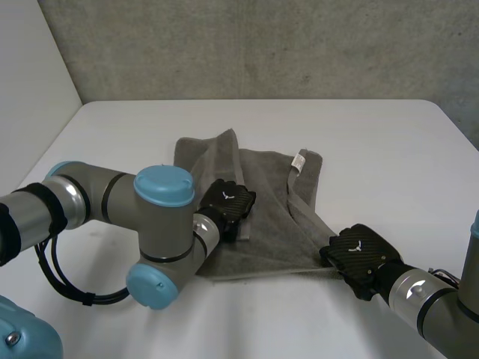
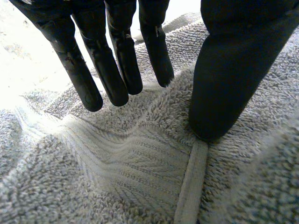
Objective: Fold the towel.
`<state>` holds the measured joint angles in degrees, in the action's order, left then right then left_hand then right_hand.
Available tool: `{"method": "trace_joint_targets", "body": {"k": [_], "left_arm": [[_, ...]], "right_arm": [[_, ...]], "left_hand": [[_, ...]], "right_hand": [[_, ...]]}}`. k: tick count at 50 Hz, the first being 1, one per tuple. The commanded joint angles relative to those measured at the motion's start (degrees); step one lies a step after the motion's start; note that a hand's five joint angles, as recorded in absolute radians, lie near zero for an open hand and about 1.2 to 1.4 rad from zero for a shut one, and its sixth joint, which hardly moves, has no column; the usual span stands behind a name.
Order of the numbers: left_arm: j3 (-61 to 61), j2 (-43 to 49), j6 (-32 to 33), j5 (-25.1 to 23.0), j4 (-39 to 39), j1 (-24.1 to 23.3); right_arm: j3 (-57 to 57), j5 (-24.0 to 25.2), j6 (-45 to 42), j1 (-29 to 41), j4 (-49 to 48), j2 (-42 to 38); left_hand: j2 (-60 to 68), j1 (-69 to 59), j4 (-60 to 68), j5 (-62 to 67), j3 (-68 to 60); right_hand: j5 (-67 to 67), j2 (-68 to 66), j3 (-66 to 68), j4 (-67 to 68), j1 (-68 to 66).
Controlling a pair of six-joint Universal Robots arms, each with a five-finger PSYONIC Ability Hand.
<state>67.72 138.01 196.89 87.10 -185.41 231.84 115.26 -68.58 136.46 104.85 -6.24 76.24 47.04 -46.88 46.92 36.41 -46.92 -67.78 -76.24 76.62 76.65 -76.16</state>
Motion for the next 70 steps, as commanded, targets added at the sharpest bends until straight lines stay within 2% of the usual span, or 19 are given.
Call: {"method": "trace_joint_targets", "body": {"k": [1, 10, 15, 21, 23, 24, 26, 30, 38, 50, 54, 56, 58, 59, 60, 61, 64, 69, 70], "left_arm": [[-1.19, 0.24, -0.01, 0.00, 0.04, 0.01], [-2.95, 1.47, -0.01, 0.18, 0.04, 0.01], [-3.12, 1.47, -0.10, 0.87, 0.04, 0.01], [-3.03, -0.46, -0.28, 2.90, 0.04, 0.54], [-1.99, -4.57, -1.07, 9.72, -0.31, 1.94], [-1.98, -4.59, -1.07, 9.75, -0.31, 1.95], [1.43, -9.31, -2.29, 19.37, -1.44, 6.66], [5.91, -14.59, -3.79, 24.07, -3.63, 10.36], [22.77, -24.62, -6.52, 22.85, -11.98, 18.98], [35.46, -25.86, -6.78, 22.94, -15.69, 23.57], [38.09, -25.95, -6.87, 22.76, -17.79, 27.07], [39.07, -26.04, -6.87, 22.32, -18.15, 27.87], [40.55, -26.13, -6.87, 18.48, -18.06, 28.05], [40.56, -26.13, -6.87, 18.46, -18.06, 28.05], [41.43, -26.56, -6.61, 15.50, -17.80, 28.22], [42.40, -27.61, -6.61, 12.51, -17.80, 28.22], [43.46, -29.38, -6.69, 9.67, -17.80, 28.14], [48.28, -37.54, -6.34, -0.94, -17.80, 29.54], [48.29, -37.55, -6.34, -0.97, -17.80, 29.54]], "right_arm": [[-0.03, 0.02, -0.05, 0.00, 0.00, -0.22], [0.06, -0.06, -0.06, 0.00, 0.00, -0.22], [-0.03, -0.06, -0.06, 0.00, 0.00, -0.22], [-0.21, 0.02, 0.03, -0.17, 0.00, -0.13], [-0.21, 0.02, 0.03, -0.26, 0.09, -0.13], [-0.21, 0.02, 0.03, -0.35, 0.09, -0.04], [-0.21, 0.02, 0.03, -0.35, 0.09, -0.04], [-0.21, 0.02, 0.03, -0.26, 0.09, -0.04], [-0.21, 0.02, 0.03, -0.09, 0.09, -0.04], [-0.03, 0.02, 0.12, 0.09, 0.09, -0.13], [-0.03, 0.11, 0.21, 0.09, 0.09, -0.13], [-0.03, 0.11, 0.30, 0.09, 0.09, -0.13], [-0.03, 0.11, 0.38, 0.09, 0.09, -0.13], [-0.03, 0.11, 0.38, 0.09, 0.09, -0.13], [-0.03, 0.11, 0.38, 0.09, 0.00, -0.13], [-0.03, 0.11, 0.38, 0.09, 0.00, -0.13], [-0.03, 0.11, 0.47, 0.09, 0.00, -0.22], [-0.03, 0.11, 0.47, 0.09, 0.00, -0.22], [-0.03, 0.11, 0.56, 0.09, -0.09, -0.22]], "left_hand": [[9.94, -10.10, 10.05, 10.56, -10.05], [14.31, -14.47, 14.43, 14.94, -14.43], [32.95, -33.11, 33.07, 33.58, -33.07], [32.96, -33.12, 33.08, 33.59, -33.08], [32.96, -33.12, 33.08, 33.59, -33.08], [32.96, -33.12, 33.08, 33.59, -33.08], [32.96, -33.12, 33.08, 33.59, -33.08], [32.96, -33.12, 33.08, 33.59, -33.08], [32.96, -33.12, 33.08, 33.59, -33.08], [32.96, -33.12, 33.08, 33.59, -33.08], [32.96, -33.12, 33.08, 33.59, -33.08], [28.44, -28.60, 28.56, 29.07, -28.56], [-23.58, 23.42, -23.46, -22.95, 23.46], [-23.87, 23.71, -23.75, -23.24, 23.75], [-37.04, 36.88, -36.92, -36.41, 36.92], [-37.00, 36.84, -36.89, -36.38, 36.89], [-37.04, 36.88, -36.92, -36.41, 36.92], [-35.48, 35.32, -35.37, -34.86, 35.37], [-35.48, 35.32, -35.36, -34.85, 35.36]], "right_hand": [[-2.22, -3.76, 3.38, 3.35, -3.84], [-2.22, -3.76, 3.38, 3.35, -3.84], [-2.22, -3.76, 3.38, 3.35, -3.84], [-2.22, -3.76, 3.38, 3.35, -3.84], [-2.22, -3.76, 3.38, 3.35, -3.84], [-2.22, -3.76, 3.38, 3.35, -3.84], [-2.22, -3.76, 3.38, 3.35, -3.84], [-2.22, -3.76, 3.38, 3.35, -3.84], [-2.22, -3.76, 3.38, 3.35, -3.84], [-2.22, -3.76, 3.38, 3.35, -3.84], [-2.22, -3.76, 3.38, 3.35, -3.84], [-2.22, -3.76, 3.38, 3.35, -3.84], [-2.22, -3.76, 3.38, 3.35, -3.84], [-2.22, -3.76, 3.38, 3.35, -3.84], [-2.22, -3.76, 3.38, 3.35, -3.84], [-2.22, -3.76, 3.38, 3.35, -3.84], [-2.22, -3.76, 3.38, 3.35, -3.84], [-2.22, -3.76, 3.38, 3.35, -3.84], [-2.22, -3.76, 3.38, 3.35, -3.84]]}}
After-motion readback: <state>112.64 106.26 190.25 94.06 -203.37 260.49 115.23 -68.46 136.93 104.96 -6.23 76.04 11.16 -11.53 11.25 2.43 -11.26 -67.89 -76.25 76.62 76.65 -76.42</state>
